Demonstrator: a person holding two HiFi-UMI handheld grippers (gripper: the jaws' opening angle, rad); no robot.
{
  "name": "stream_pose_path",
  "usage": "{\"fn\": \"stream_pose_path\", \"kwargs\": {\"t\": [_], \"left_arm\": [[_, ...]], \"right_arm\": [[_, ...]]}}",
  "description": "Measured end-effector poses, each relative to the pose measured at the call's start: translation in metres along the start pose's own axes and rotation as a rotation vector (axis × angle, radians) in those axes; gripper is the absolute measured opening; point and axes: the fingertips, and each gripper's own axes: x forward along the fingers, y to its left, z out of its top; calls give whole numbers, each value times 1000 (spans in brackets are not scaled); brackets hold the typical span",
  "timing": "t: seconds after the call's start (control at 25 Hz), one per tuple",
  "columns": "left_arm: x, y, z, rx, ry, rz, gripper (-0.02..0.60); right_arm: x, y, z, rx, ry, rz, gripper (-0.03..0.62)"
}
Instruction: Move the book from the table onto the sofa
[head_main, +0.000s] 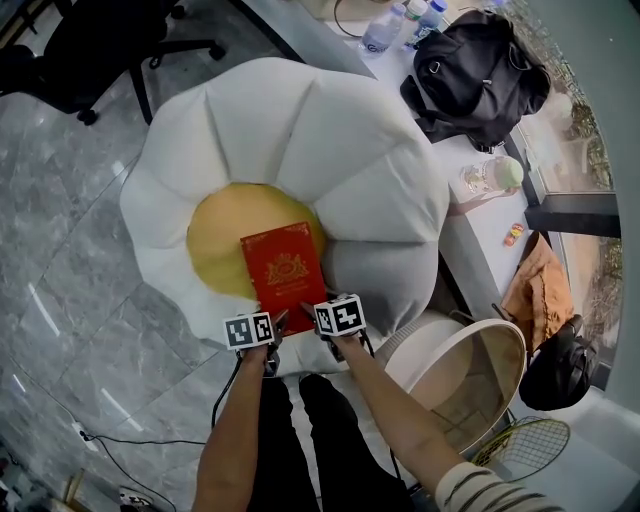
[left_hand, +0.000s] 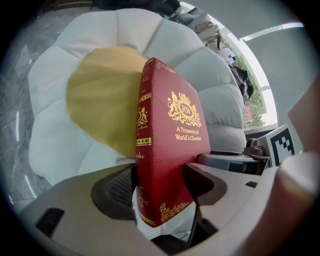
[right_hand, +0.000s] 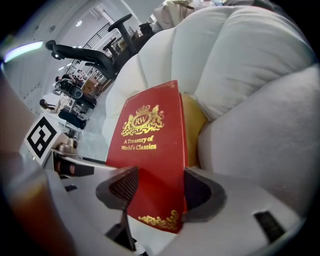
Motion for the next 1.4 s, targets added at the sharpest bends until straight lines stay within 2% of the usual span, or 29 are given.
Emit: {"fn": "stream_pose_path", "kwargs": {"t": [0.52, 0.72, 1.12, 1.4], "left_arm": [[13, 6, 0, 16, -8, 4, 298], [9, 6, 4, 70, -20, 36, 304], [-28, -2, 11, 39, -116, 79, 334], [-74, -40, -4, 117, -136, 66, 334]], "right_arm": [[12, -7, -2, -16, 4, -9, 281], [11, -10, -1, -20, -9, -38, 298], [-28, -13, 1, 4, -74, -89, 307], [-76, 21, -9, -9, -91, -73, 305]]}}
